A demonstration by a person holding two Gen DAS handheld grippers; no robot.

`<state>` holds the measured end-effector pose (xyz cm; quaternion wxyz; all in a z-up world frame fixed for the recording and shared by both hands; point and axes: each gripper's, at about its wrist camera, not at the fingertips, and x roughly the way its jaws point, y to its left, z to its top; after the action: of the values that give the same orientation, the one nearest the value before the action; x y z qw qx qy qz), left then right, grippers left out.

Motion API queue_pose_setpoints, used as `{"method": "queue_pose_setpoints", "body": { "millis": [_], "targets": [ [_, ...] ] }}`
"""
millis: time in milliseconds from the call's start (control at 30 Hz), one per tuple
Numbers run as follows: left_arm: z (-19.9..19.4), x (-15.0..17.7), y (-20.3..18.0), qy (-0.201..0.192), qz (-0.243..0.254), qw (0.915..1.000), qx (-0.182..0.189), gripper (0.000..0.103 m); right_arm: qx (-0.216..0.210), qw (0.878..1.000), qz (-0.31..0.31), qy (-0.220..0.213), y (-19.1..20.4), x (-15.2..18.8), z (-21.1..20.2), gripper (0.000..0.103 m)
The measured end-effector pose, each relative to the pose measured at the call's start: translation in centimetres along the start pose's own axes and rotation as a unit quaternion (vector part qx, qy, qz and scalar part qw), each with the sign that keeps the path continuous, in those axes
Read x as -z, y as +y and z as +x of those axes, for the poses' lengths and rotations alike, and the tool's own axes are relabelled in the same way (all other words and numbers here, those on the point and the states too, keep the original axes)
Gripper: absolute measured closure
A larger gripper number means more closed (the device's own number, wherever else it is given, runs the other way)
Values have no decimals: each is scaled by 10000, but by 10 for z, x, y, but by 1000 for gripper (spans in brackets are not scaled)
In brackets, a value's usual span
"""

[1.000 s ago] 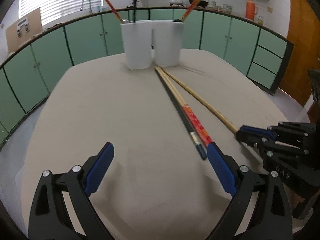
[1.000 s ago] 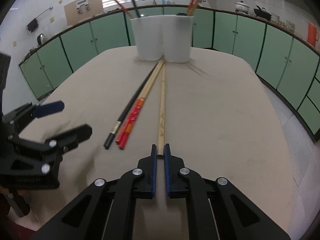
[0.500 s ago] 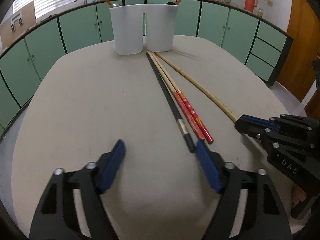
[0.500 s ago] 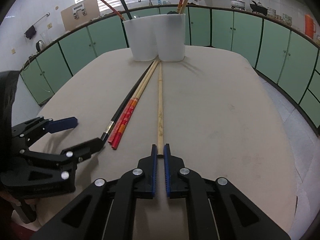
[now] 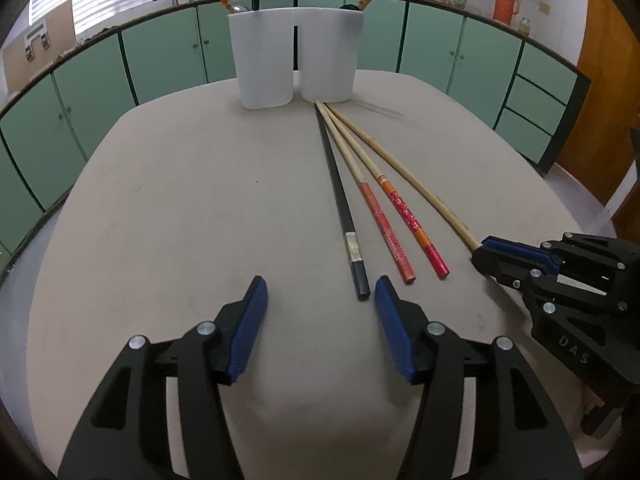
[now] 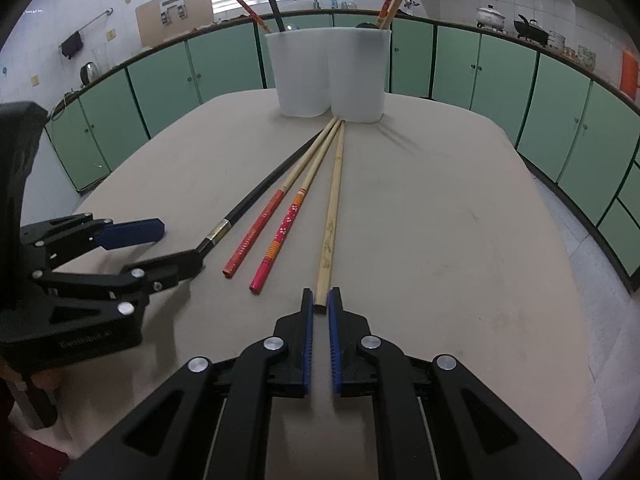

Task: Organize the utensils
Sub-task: 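Grasp a black chopstick with the left tool while the right tool grasps a wooden chopstick, then lift both chopsticks and carry them over the white holder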

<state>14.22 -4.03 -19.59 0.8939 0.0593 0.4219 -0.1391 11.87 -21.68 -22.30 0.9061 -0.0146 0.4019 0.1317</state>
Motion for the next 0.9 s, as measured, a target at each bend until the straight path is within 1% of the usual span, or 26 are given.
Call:
{"method": "queue_pose_setpoints", "body": {
  "millis": [67, 167, 233, 267, 367, 467, 567, 733, 900],
  "targets": [
    [1, 0, -4, -22, -5, 10000, -50, 51, -8, 10000, 8, -4, 0, 0, 0, 95],
    [1, 1, -5, -53, 27, 10000, -44, 64, -11, 10000, 15, -21, 0, 1, 0, 95],
    [1, 0, -6, -59, 22, 10000, 63, 91, -25, 10000, 30, -24, -1, 1, 0, 95],
    [1, 0, -6, -60, 22, 9999, 84, 97, -40, 10000, 49, -24, -2, 1, 0, 95],
    [0, 0, -7, -58, 34, 9999, 96, 97, -42, 10000, 75, -41, -3, 0, -3, 96],
    [-8, -3, -3, -93, -11, 9999, 117, 97, 4, 9998, 39, -186, -4, -5, -14, 96],
    [-26, -12, -1, -287, 89, 9995, 38, 97, 39, 9991, -38, -424, -5, -15, -32, 96],
    [-65, -33, 4, -754, 212, 9969, -41, 97, 89, 9961, -150, -868, -8, -37, -68, 96],
    [-104, -54, 5, -1263, 247, 9917, -57, 97, 136, 9911, -322, -1287, -7, -59, -101, 96]
  ]
}}
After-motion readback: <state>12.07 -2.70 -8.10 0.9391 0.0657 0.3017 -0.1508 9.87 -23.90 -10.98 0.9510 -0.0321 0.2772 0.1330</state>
